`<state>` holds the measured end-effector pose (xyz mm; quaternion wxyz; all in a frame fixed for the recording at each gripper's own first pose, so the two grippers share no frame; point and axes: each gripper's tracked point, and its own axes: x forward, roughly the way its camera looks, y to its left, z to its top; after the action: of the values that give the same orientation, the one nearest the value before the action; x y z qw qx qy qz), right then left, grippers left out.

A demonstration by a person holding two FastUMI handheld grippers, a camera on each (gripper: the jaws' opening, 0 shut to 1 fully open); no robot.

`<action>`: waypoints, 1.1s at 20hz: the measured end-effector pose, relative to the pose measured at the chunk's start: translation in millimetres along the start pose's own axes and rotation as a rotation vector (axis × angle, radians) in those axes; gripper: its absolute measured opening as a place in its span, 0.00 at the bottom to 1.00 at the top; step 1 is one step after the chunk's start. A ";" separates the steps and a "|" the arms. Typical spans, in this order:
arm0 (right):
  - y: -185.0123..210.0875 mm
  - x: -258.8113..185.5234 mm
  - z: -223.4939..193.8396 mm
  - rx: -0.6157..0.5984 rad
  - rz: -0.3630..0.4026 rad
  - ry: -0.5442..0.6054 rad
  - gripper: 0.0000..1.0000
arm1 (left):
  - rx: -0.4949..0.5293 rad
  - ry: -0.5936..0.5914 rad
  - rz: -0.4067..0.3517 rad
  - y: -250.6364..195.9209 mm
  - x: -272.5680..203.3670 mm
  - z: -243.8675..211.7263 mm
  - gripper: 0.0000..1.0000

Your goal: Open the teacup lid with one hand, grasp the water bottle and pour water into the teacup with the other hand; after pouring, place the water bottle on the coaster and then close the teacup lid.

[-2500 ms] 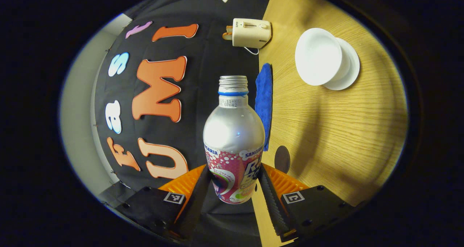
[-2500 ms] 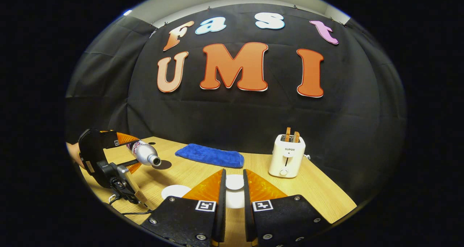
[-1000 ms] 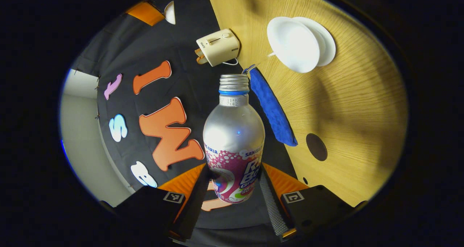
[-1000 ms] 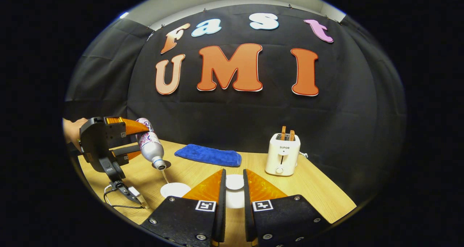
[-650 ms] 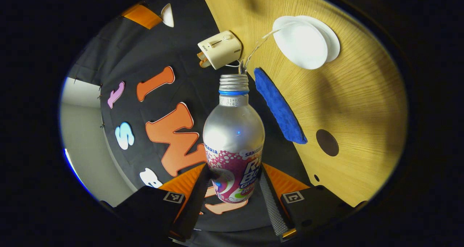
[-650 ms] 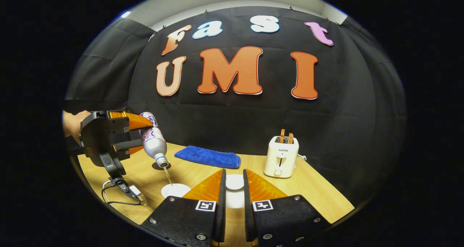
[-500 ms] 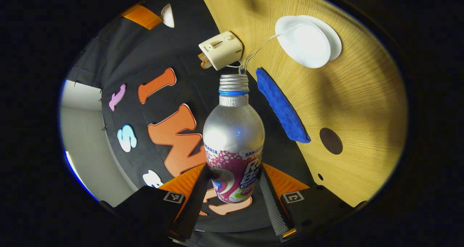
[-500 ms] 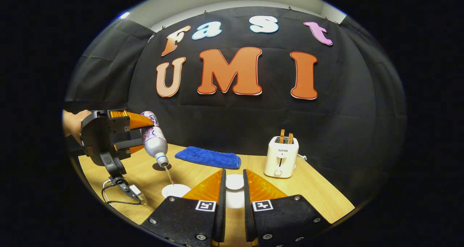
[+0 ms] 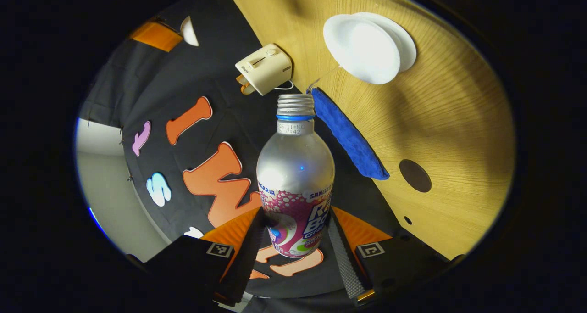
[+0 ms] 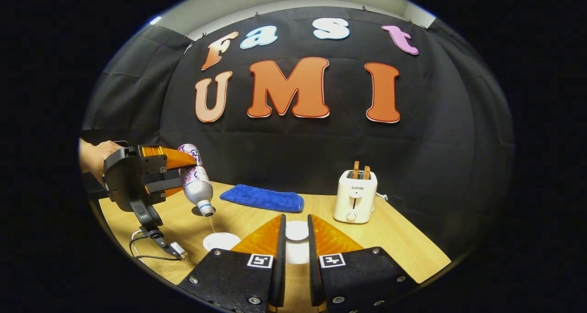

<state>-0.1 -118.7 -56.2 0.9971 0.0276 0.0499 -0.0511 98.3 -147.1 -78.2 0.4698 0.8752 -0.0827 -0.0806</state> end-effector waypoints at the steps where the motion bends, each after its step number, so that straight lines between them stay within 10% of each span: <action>1: 0.1 1.4 0.1 -0.003 0.001 0.001 0.22 | 0.009 -0.003 -0.003 0.0 0.6 0.8 0.81; 22: 29.9 16.0 -10.6 -0.014 0.042 0.030 0.22 | -0.051 -0.030 0.056 5.4 5.5 2.7 0.80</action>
<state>17.8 -89.9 -66.8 0.9972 0.0224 0.0644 -0.0291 102.8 -153.5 -75.5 0.4926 0.8590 -0.1119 -0.0826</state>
